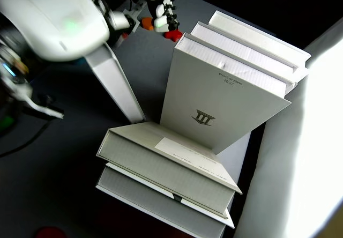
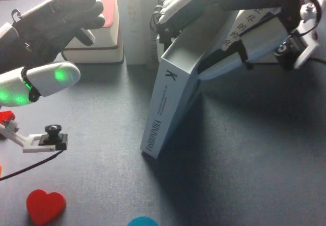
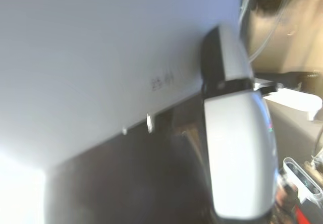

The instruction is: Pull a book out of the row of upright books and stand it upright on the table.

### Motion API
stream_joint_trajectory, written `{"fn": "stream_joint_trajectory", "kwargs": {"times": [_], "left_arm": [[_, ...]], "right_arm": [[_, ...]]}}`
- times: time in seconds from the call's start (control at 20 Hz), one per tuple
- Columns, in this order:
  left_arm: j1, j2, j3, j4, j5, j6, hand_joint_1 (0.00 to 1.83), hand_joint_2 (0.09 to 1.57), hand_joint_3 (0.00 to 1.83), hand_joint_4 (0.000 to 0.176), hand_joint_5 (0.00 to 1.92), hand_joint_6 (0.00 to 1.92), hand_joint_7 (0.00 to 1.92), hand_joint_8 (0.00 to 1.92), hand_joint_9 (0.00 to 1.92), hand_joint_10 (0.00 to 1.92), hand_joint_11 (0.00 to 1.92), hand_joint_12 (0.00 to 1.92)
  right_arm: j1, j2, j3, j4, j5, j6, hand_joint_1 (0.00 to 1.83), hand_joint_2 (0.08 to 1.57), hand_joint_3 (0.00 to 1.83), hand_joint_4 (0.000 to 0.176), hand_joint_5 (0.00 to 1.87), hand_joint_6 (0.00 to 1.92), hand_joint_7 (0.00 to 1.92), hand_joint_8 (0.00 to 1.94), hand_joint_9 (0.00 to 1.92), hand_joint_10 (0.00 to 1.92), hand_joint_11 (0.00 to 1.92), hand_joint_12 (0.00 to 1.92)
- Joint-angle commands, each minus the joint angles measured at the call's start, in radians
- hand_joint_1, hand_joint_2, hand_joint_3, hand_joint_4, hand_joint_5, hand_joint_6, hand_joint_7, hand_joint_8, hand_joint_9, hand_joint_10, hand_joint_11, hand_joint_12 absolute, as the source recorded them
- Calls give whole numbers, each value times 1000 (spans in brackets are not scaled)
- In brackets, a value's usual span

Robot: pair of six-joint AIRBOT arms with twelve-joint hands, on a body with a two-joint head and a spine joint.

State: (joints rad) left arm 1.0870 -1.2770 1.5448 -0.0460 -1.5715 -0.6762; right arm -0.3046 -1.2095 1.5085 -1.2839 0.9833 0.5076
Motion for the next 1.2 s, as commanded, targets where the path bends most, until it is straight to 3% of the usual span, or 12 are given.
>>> {"fn": "stream_joint_trajectory", "kwargs": {"times": [0.0, 0.35, 0.4, 0.45, 0.5, 0.55, 0.6, 0.7, 0.75, 0.95, 1.0, 1.15], "left_arm": [[-7, 1, -3, -31, -118, -11, 977, 972, 10, 68, 476, 246, 476, 14, 237, 764, 0, 1785], [-7, -6, -1, -33, -115, -11, 954, 976, 1, 62, 489, 169, 431, 1, 133, 936, 0, 1828], [-7, -6, -2, -33, -116, -11, 954, 968, 0, 69, 503, 164, 432, 1, 133, 937, 0, 1830], [-7, -7, -2, -33, -116, -11, 962, 965, 0, 72, 514, 138, 429, 0, 146, 887, 0, 1802], [-7, -8, -2, -33, -115, -11, 962, 965, 0, 72, 514, 138, 429, 0, 146, 887, 0, 1802], [-7, -10, -2, -33, -115, -11, 962, 967, 0, 68, 527, 102, 418, 0, 154, 852, 0, 1785], [-7, -11, -2, -33, -116, -11, 966, 953, 0, 76, 549, 82, 435, 5, 172, 829, 0, 1764], [-7, -11, -1, -33, -116, -11, 983, 950, 0, 80, 570, 52, 467, 10, 203, 765, 0, 1723], [-6, -11, -2, -33, -117, -11, 974, 952, 0, 80, 576, 40, 477, 10, 213, 740, 0, 1696], [-6, -14, -3, -33, -117, -11, 987, 939, 0, 78, 608, 19, 534, 14, 283, 632, 0, 1667], [-4, -14, -4, -33, -118, -11, 1002, 940, 0, 62, 596, 10, 507, 1, 299, 622, 0, 1676], [-2, -14, -5, -35, -118, -11, 973, 949, 3, 69, 588, 5, 481, 2, 305, 618, 13, 1671]], "right_arm": [[1, 3, -3, 40, 23, -1, 1229, 1148, 0, 0, 904, 1139, 937, 1062, 797, 1081, 605, 1510], [1, 22, -21, 44, 22, -11, 1137, 1266, 0, 0, 781, 1347, 641, 1464, 507, 1254, 334, 1802], [1, 25, -25, 44, 21, -16, 1076, 1000, 0, 0, 152, 246, 215, 268, 263, 479, 97, 1297], [2, 28, -27, 44, 21, -16, 968, 938, 0, 39, 30, 48, 42, 53, 147, 169, 19, 1097], [10, 38, -35, 45, 19, -17, 968, 938, 0, 39, 30, 48, 42, 53, 147, 169, 19, 1097], [15, 46, -44, 47, 16, -19, 593, 898, 0, 158, 0, 1, 1, 1, 5, 6, 0, 100], [24, 59, -57, 48, 13, -27, 494, 854, 0, 172, 0, 0, 0, 0, 0, 0, 0, 19], [38, 72, -75, 48, 11, -46, 649, 729, 0, 135, 0, 0, 0, 0, 0, 0, 48, 25], [39, 76, -79, 55, 11, -54, 746, 751, 0, 168, 0, 0, 0, 0, 0, 0, 9, 4], [39, 101, -91, 68, 8, -57, 265, 925, 22, 118, 0, 0, 0, 0, 0, 0, 0, 0], [39, 109, -93, 72, 6, -58, 340, 1068, 27, 174, 0, 0, 0, 0, 0, 0, 0, 0], [42, 142, -115, 79, -8, -76, 221, 1136, 28, 176, 0, 0, 0, 0, 0, 0, 0, 0]]}}
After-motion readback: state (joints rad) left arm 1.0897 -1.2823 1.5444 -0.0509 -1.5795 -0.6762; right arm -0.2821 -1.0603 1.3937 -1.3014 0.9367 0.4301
